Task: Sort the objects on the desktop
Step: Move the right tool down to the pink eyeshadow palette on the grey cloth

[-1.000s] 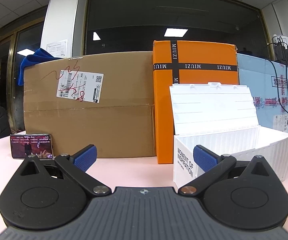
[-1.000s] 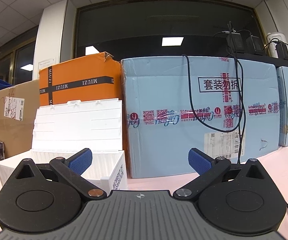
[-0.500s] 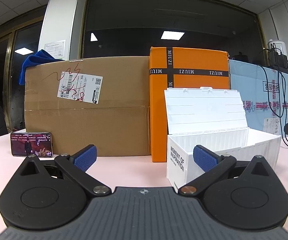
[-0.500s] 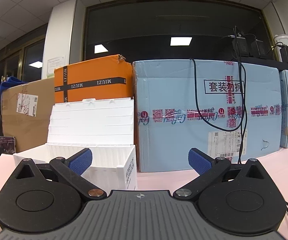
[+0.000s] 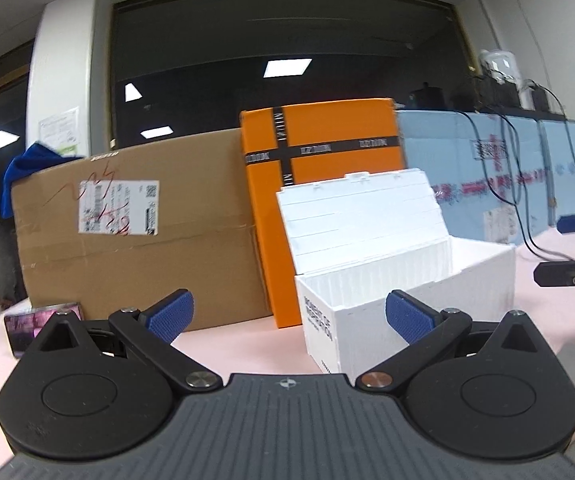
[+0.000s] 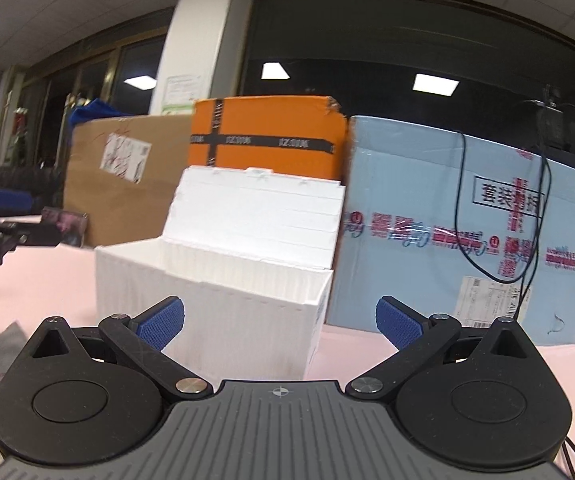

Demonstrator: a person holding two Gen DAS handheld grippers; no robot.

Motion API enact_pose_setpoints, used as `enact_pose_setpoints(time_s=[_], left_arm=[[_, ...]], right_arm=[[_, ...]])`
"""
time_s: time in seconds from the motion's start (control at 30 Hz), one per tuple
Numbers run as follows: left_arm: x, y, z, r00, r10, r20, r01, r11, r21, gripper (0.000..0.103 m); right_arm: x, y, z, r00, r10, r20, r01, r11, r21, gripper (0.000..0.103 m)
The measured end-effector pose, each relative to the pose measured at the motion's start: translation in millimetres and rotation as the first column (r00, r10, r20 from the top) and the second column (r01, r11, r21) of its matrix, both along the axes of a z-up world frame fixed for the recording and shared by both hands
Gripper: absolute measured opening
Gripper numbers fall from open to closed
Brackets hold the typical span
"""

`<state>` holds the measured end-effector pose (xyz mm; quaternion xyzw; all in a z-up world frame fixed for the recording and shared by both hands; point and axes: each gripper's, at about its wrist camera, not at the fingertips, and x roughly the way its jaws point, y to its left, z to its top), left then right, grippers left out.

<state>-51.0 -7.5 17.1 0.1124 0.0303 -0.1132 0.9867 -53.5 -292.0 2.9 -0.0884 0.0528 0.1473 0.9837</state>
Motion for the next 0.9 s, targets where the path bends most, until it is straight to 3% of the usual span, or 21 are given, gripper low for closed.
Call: enact_pose_setpoints(time_s=[0.1,0.2,0.4,0.6,0.83,0.9], left_arm=[[-11.0,-5.5,-2.7,0.997,-0.067,0.032,0.063,0.993,0.102,0.103],[-25.7,-11.3,-7.4,0.985,-0.16,0.067,0.143,0.969,0.203,0.103],[-47.7,-17.1,-15.2,0.955,-0.29,0.061,0.257,0.914,0.315,0.103],[-63.9,-29.2,-24.8,0.913,-0.407,0.008,0.359,0.815,0.455,0.103],[-76.5,-42.0,-42.1,0.894,-0.448,-0.028,0.366,0.692,0.622,0.103],[-77.9,-42.8,-46.0,0.893,-0.449,-0.039,0.365,0.669,0.648,0.103]], right_arm=[[-8.5,5.8,-1.8,0.999,0.048,-0.018,-0.05,0.996,-0.07,0.103],[-17.2,11.6,-4.5,0.995,0.087,-0.037,-0.092,0.984,-0.155,0.103],[-25.3,19.2,-13.5,0.985,0.146,-0.096,-0.168,0.945,-0.279,0.103],[-27.1,23.5,-17.2,0.981,0.158,-0.111,-0.185,0.933,-0.309,0.103],[-19.3,22.3,-20.5,0.986,0.106,-0.131,-0.144,0.932,-0.332,0.103],[-17.7,21.8,-22.7,0.985,0.099,-0.145,-0.143,0.929,-0.341,0.103]])
